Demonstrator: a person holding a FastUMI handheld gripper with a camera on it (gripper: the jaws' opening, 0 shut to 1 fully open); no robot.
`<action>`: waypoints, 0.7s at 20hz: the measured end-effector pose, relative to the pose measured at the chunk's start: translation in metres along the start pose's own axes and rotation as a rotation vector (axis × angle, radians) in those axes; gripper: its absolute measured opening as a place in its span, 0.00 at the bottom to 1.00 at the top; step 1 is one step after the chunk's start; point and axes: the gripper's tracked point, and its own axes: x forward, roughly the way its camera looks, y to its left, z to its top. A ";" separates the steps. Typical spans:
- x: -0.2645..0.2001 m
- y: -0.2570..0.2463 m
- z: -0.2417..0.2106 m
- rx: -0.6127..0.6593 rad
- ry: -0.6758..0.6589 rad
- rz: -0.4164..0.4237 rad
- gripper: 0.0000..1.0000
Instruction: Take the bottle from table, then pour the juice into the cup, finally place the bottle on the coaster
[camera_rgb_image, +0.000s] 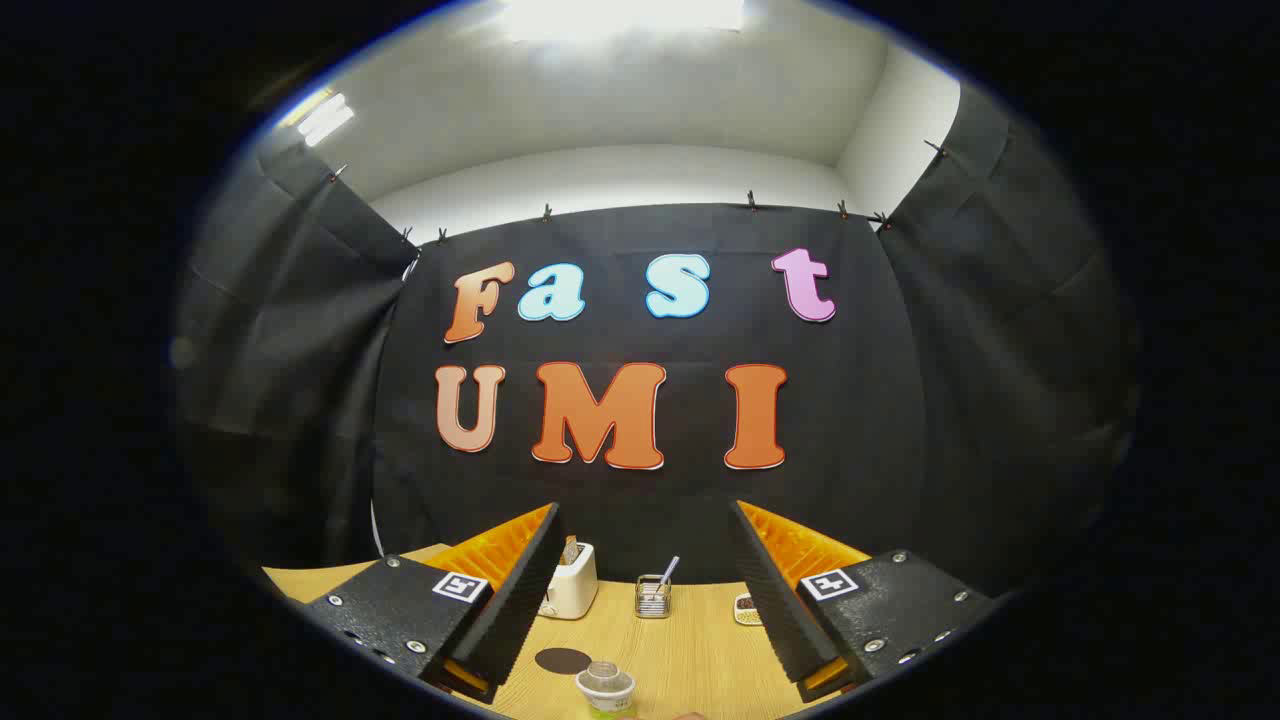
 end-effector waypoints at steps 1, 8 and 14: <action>0.000 0.000 0.000 -0.001 -0.002 0.000 0.98; -0.002 0.005 -0.003 0.009 0.009 0.024 0.98; -0.005 0.006 0.001 0.004 -0.005 0.028 0.98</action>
